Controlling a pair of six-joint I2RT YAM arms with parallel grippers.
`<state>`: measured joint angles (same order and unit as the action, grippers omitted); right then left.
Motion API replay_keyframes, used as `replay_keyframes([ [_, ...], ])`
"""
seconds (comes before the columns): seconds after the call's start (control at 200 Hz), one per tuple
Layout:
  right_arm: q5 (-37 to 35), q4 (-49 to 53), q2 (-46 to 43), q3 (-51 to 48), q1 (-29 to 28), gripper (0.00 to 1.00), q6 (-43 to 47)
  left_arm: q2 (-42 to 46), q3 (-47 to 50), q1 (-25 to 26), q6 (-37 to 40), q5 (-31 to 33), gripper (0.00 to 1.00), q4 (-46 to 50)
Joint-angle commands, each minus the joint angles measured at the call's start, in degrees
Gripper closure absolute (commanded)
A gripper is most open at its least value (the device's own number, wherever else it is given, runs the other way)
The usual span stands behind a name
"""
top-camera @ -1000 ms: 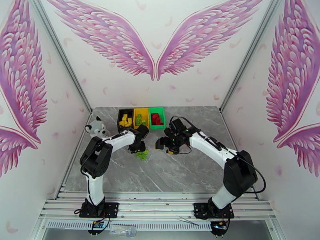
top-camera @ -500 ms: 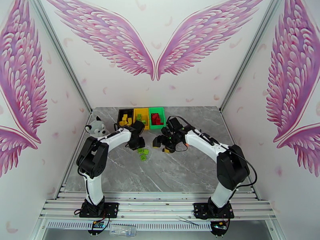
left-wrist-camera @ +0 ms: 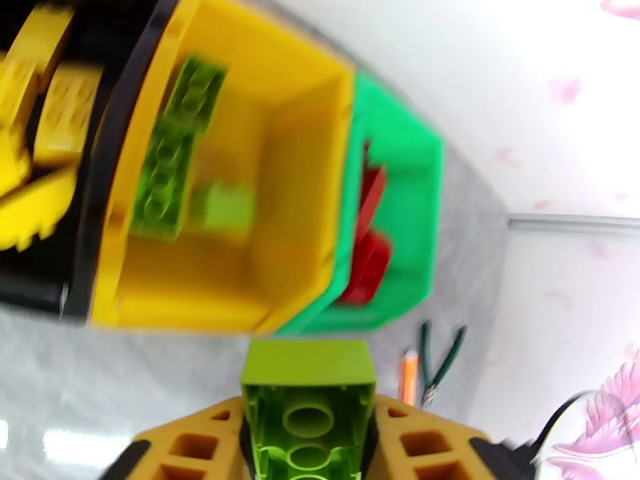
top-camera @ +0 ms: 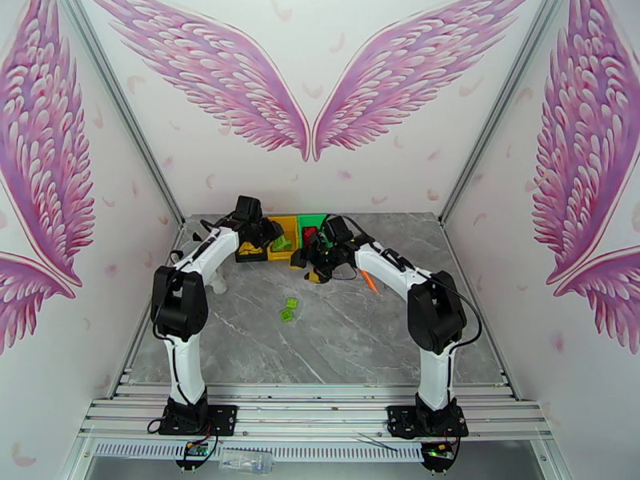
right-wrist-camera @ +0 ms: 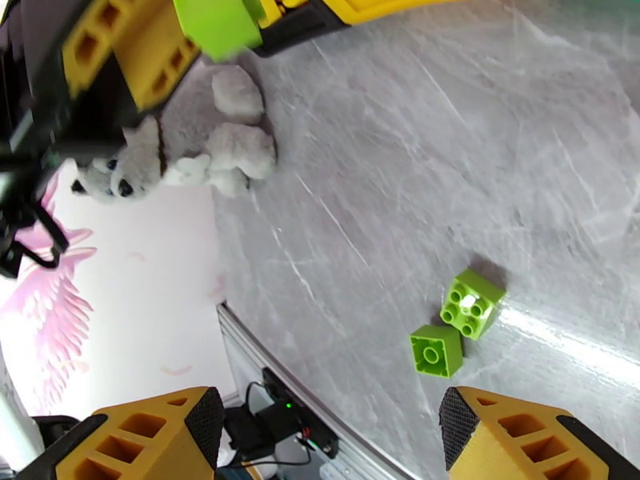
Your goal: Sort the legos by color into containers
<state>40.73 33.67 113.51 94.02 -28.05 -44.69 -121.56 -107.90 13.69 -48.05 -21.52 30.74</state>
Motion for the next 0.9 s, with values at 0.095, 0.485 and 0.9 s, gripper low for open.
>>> replay_keyframes([
  [0.095, -0.1, -0.1, -2.3, -2.1, 1.9, 0.22, -1.2, -9.4, -14.4, -0.2, -2.4, -1.7, 0.37, 2.1],
  [0.485, -7.1, 6.1, -12.0, -12.2, 2.2, 0.21, 5.0, 5.2, 1.1, 5.1, 8.9, 11.7, 0.32, 9.0],
  [0.9, -12.8, 10.8, -19.9, -23.9, 0.3, 0.15, 8.4, 14.0, 25.5, 21.9, 12.7, 27.1, 0.32, 16.3],
])
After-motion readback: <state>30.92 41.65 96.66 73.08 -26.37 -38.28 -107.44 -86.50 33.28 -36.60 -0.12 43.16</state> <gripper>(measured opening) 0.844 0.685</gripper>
